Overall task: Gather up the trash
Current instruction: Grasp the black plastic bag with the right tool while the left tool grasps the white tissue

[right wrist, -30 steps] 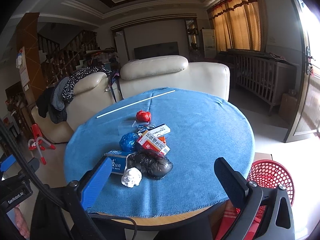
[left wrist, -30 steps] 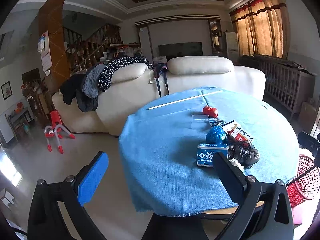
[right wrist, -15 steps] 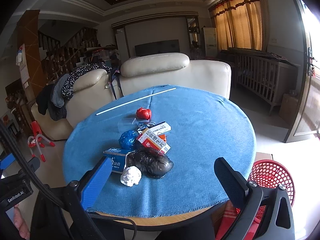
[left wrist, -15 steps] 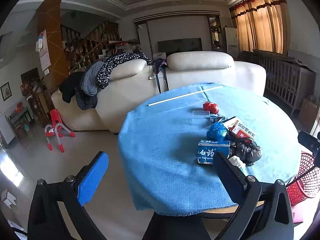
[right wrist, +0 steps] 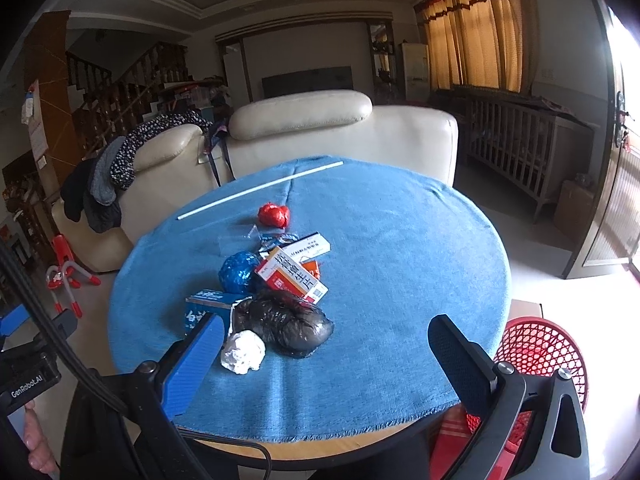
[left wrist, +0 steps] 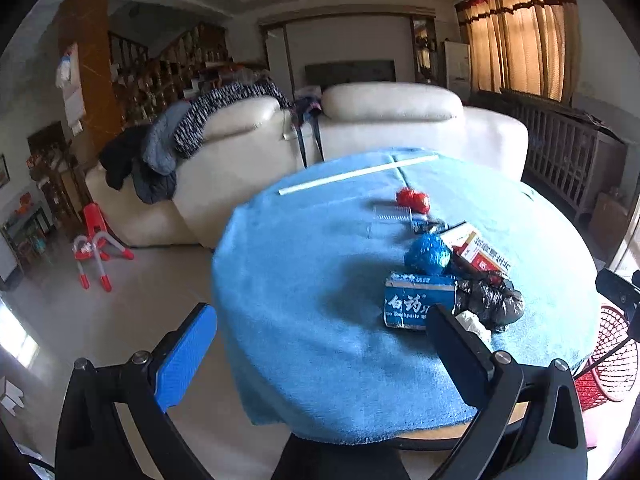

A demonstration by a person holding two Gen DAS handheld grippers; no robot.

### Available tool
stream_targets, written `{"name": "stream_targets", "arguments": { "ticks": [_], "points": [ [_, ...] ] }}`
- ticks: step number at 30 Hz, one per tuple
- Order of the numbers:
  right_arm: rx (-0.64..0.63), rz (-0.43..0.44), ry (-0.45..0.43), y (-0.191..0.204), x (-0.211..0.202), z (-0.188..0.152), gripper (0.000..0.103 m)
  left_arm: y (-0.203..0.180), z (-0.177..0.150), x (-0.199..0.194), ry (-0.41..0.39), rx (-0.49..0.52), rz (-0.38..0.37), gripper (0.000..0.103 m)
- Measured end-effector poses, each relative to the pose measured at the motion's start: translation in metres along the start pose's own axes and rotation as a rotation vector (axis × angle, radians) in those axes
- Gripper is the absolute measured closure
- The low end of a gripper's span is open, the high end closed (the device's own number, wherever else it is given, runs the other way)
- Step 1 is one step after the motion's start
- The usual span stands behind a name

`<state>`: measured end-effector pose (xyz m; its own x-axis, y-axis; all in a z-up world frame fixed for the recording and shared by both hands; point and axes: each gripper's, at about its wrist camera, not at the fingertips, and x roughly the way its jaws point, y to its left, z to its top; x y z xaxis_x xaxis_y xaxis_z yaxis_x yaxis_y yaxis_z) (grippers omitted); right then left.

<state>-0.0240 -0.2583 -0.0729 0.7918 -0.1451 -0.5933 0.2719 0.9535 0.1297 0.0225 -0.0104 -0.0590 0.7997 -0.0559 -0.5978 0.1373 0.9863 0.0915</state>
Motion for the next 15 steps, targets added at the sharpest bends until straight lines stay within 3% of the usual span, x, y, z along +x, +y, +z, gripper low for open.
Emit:
{"name": "stream_targets", "arguments": {
  "ticks": [6,10,12,15],
  "points": [
    [0.001,0.017,0.067,-0.007,0.034,0.002,0.0,-0.004,-0.002,0.057,0.151,-0.015,-0.08,0.0],
    [0.006,0.099,0.137,-0.014,0.066,0.0,0.0,-0.013,-0.003,0.093,0.231,0.014,-0.135,0.0],
    [0.02,0.153,0.165,-0.015,0.08,-0.002,0.004,-0.016,-0.003,0.108,0.238,0.046,-0.138,0.0],
    [0.023,0.235,0.226,-0.016,0.106,-0.003,0.02,-0.022,-0.003,0.132,0.264,0.105,-0.159,0.0]
  ]
}}
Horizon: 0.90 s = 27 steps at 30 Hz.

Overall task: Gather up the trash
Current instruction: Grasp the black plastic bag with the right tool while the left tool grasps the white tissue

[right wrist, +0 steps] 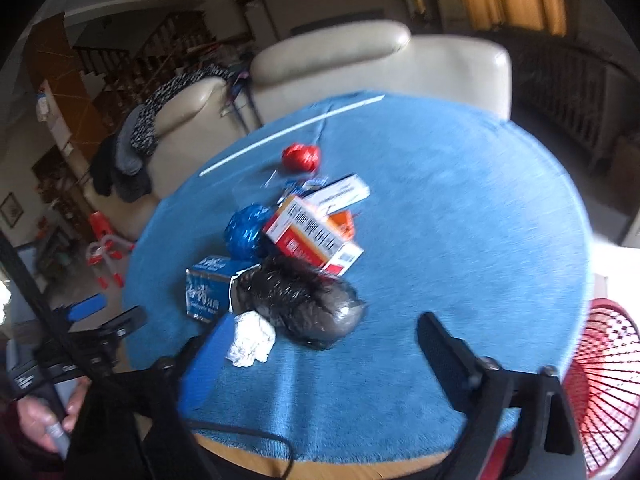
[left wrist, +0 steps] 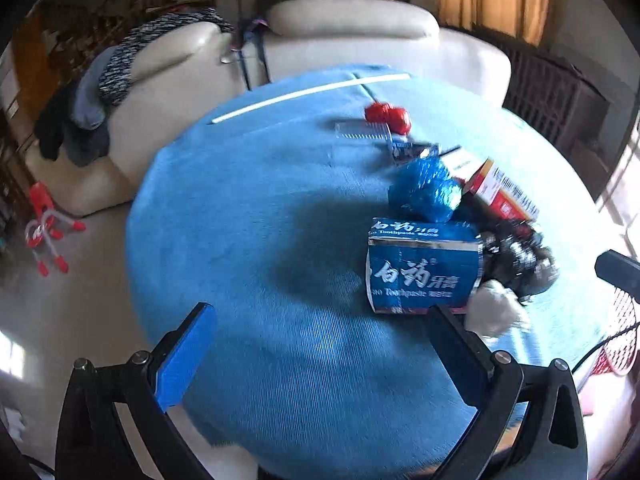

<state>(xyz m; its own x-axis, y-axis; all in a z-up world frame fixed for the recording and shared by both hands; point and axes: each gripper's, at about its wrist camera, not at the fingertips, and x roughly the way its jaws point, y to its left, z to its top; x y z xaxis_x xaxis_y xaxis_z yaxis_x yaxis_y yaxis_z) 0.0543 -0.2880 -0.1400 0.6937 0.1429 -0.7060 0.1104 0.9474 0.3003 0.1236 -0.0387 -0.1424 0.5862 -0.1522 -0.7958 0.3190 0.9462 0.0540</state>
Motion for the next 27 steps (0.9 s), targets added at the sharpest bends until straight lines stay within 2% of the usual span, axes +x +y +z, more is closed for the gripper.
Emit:
{"name": "stream_targets", "arguments": {
  "ticks": [5,7,11,15,16,18,20,24,27],
  "points": [
    [-0.07,0.077,0.089,0.002,0.04,0.008,0.037,-0.004,0.011,0.019,0.064,0.057,-0.078,0.0],
    [-0.094,0.094,0.119,0.003,0.054,0.01,0.038,-0.01,0.01,0.014,0.061,0.068,-0.129,0.0],
    [-0.121,0.132,0.164,0.001,0.079,0.014,0.039,-0.022,0.0,0.01,0.12,0.067,-0.248,0.0],
    [-0.15,0.19,0.214,0.0,0.098,0.012,0.049,-0.029,-0.005,0.009,0.144,0.057,-0.324,0.005],
    [-0.146,0.208,0.211,-0.001,0.1,0.012,0.052,-0.031,-0.005,0.008,0.146,0.056,-0.336,0.01],
    [-0.154,0.226,0.199,-0.002,0.1,0.011,0.057,-0.035,-0.006,0.006,0.151,0.056,-0.369,0.018],
    [-0.156,0.249,0.198,-0.005,0.097,0.006,0.073,-0.038,-0.005,0.006,0.167,0.047,-0.413,0.023],
    [-0.072,0.278,0.194,-0.024,0.078,-0.008,0.076,-0.053,0.0,0.009,0.173,0.056,-0.462,0.023],
    [-0.032,0.254,0.175,-0.039,0.063,-0.017,0.077,-0.066,0.004,0.013,0.171,0.081,-0.484,0.023]
  ]
}}
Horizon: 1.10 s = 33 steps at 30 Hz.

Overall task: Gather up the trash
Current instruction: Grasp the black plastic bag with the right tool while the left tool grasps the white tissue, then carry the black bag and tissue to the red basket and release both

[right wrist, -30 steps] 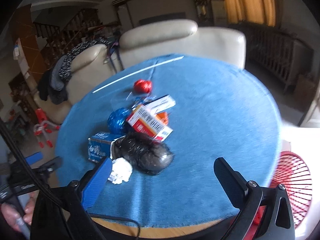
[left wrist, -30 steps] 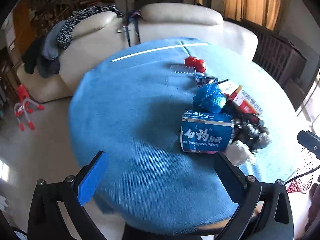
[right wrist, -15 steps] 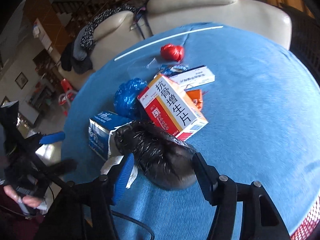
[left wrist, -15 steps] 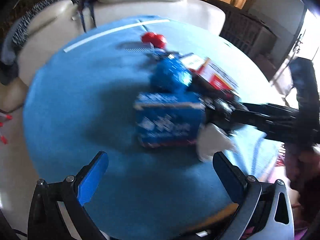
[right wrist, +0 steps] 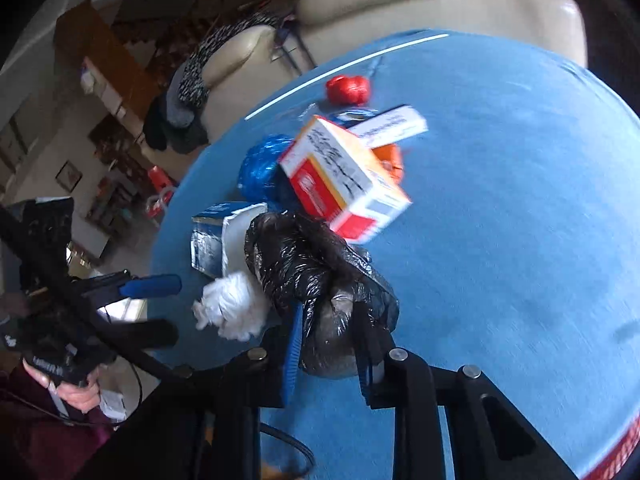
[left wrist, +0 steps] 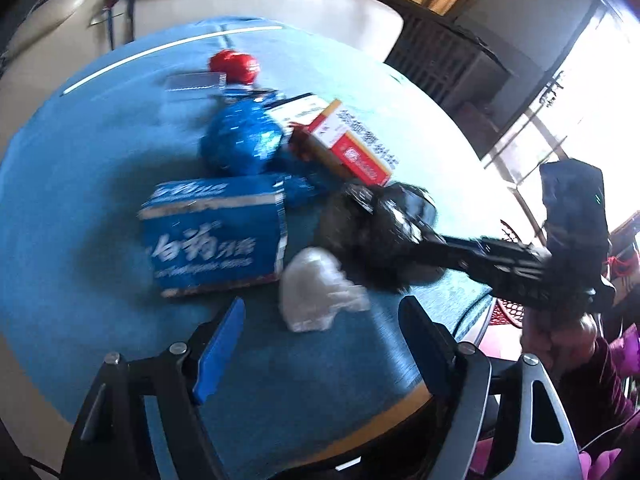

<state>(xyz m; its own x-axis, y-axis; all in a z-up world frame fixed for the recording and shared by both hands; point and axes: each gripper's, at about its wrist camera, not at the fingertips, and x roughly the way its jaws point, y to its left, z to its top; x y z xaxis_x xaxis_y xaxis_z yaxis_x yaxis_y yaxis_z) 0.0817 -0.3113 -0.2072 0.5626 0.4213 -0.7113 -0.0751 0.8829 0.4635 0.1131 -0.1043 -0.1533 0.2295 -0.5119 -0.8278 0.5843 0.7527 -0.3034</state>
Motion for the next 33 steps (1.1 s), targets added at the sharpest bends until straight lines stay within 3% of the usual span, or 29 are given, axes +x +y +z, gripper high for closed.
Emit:
{"name": "stream_targets", "arguments": {
  "ticks": [1,4,6,10,11,15,16,17,22,25,33],
  "points": [
    [0.027,-0.003,-0.01,-0.006,-0.009,-0.006,0.077,-0.001,0.002,0.004,0.007,0.005,-0.004,0.024],
    [0.077,-0.034,-0.049,-0.02,-0.034,-0.018,0.077,-0.01,0.008,0.021,0.046,0.026,-0.031,0.039],
    [0.117,-0.037,-0.075,-0.028,-0.052,-0.025,0.077,-0.013,0.01,0.031,0.058,0.023,-0.01,0.041],
    [0.207,-0.031,-0.142,-0.042,-0.084,-0.042,0.077,-0.011,0.011,0.044,0.08,0.025,0.016,0.064],
    [0.22,-0.029,-0.156,-0.044,-0.088,-0.046,0.077,-0.009,0.011,0.048,0.087,0.019,0.012,0.065],
    [0.256,-0.023,-0.202,-0.05,-0.105,-0.055,0.077,-0.008,0.016,0.049,0.074,0.016,-0.014,0.072],
    [0.265,-0.021,-0.212,-0.051,-0.109,-0.058,0.077,-0.01,0.017,0.047,0.062,0.03,-0.013,0.082],
    [0.282,-0.014,-0.229,-0.055,-0.113,-0.061,0.077,-0.012,0.021,0.05,0.063,0.045,-0.01,0.085],
    [0.343,-0.035,-0.295,-0.069,-0.132,-0.073,0.077,-0.038,0.027,0.061,0.08,0.114,0.011,0.086],
    [0.4,-0.082,-0.35,-0.087,-0.159,-0.088,0.077,-0.065,0.032,0.061,0.089,0.176,-0.023,0.086],
    [0.559,-0.24,-0.463,-0.136,-0.232,-0.144,0.077,-0.203,0.053,0.072,0.098,0.461,-0.187,0.086]
  ]
}}
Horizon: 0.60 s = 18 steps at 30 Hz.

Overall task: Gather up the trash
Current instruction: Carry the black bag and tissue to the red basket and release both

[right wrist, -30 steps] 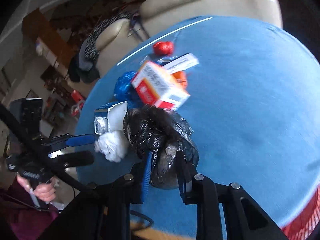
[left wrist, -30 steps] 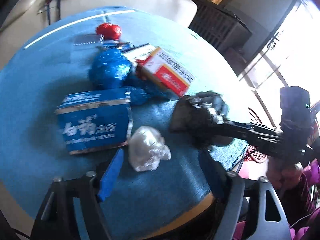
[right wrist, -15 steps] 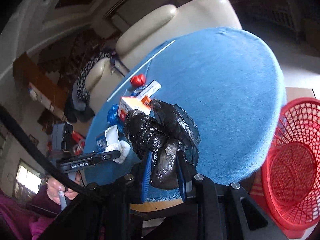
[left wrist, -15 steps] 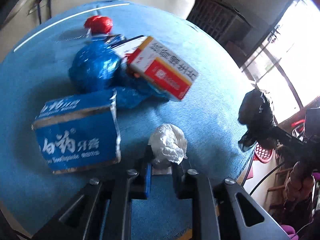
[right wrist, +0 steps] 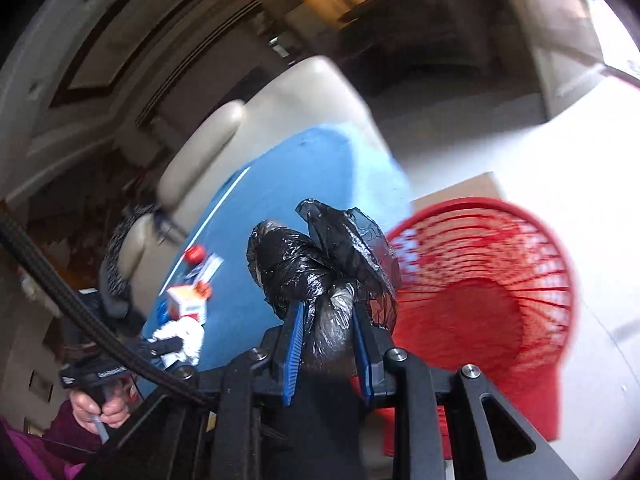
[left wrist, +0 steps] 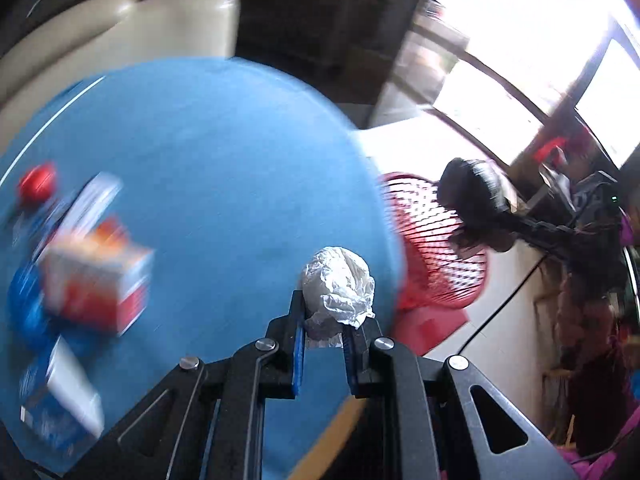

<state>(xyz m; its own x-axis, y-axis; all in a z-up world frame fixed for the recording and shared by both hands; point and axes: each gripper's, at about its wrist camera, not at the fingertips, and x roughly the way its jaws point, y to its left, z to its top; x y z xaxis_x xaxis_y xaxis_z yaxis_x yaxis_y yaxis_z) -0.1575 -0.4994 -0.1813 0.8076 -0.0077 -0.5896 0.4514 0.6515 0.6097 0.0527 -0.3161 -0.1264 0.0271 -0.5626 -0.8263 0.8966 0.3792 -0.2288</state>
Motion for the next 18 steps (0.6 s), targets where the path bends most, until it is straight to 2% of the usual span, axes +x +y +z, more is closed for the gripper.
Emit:
{"name": "stream_targets", "arguments": {
  "ticks": [4,7,9,11,12,13,15,16,18],
  "points": [
    [0.067,-0.047,-0.038,-0.026,-0.024,0.0,0.077,-0.059,0.029,0.032,-0.008,0.128,-0.052,0.085],
    [0.117,-0.058,-0.05,-0.043,-0.032,-0.001,0.075,-0.085,0.047,0.064,0.016,0.16,-0.111,0.082],
    [0.149,-0.062,-0.037,-0.051,-0.033,-0.004,0.075,-0.101,0.049,0.073,0.021,0.171,-0.101,0.069],
    [0.196,-0.057,-0.026,-0.062,-0.032,-0.007,0.074,-0.104,0.051,0.08,0.007,0.169,-0.076,0.05],
    [0.22,-0.06,-0.025,-0.066,-0.031,-0.008,0.073,-0.101,0.052,0.082,0.001,0.161,-0.065,0.048],
    [0.236,-0.061,-0.023,-0.069,-0.03,-0.01,0.069,-0.098,0.052,0.085,-0.001,0.15,-0.058,0.048],
    [0.24,-0.073,-0.028,-0.076,-0.029,-0.009,0.051,-0.08,0.048,0.081,0.009,0.128,-0.055,0.048],
    [0.238,-0.084,-0.036,-0.079,-0.027,-0.008,0.035,-0.074,0.044,0.074,0.007,0.117,-0.05,0.048],
    [0.242,-0.106,-0.087,-0.085,-0.028,-0.004,0.033,-0.053,0.031,0.05,-0.015,0.099,-0.027,0.047]
  ]
}}
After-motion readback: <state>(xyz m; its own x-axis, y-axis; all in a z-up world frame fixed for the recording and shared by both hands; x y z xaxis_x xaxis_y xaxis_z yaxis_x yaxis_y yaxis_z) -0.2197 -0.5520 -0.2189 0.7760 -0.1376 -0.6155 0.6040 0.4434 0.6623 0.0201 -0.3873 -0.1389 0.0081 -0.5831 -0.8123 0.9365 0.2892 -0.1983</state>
